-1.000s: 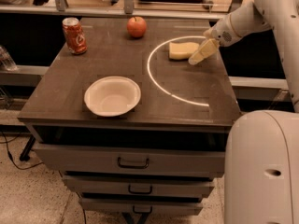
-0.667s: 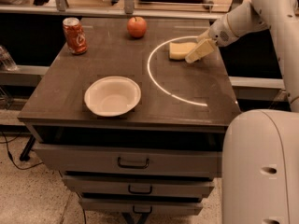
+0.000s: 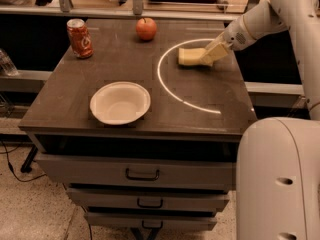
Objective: Place sponge into paper bowl
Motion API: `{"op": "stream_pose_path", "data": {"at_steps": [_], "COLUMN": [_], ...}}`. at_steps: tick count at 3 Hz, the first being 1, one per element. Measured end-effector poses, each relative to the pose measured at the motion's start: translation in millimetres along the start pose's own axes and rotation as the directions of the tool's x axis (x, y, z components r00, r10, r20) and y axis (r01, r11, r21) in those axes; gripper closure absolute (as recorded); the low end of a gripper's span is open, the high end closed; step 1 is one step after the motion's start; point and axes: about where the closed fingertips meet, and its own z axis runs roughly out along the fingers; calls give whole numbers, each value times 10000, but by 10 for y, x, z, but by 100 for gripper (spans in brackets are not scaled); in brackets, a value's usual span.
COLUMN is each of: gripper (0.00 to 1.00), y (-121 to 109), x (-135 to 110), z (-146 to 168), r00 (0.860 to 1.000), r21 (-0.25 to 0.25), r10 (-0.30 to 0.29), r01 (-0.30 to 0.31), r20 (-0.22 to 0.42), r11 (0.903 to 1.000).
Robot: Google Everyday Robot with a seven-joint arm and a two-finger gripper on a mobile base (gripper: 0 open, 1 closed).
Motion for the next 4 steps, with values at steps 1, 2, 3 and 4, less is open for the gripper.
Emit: {"op": "stream_pose_path", "data": {"at_steps": [1,2,3,4], "gripper": [100,100,100,100], "y": [259,655,1071,1561], "x": [-245,-670,-878,-1191], "z": [-460,-904,-961,-1048], "r00": [9963,9787,9667,9325], "r21": [-222,-288,-675,-407], "r10": [-667,-1724,-2295,-3376], "r01": [679,1766,2380,3451], "r20": [543,1115,1134,1287], "r11": [9974,9839,9689,9377]}}
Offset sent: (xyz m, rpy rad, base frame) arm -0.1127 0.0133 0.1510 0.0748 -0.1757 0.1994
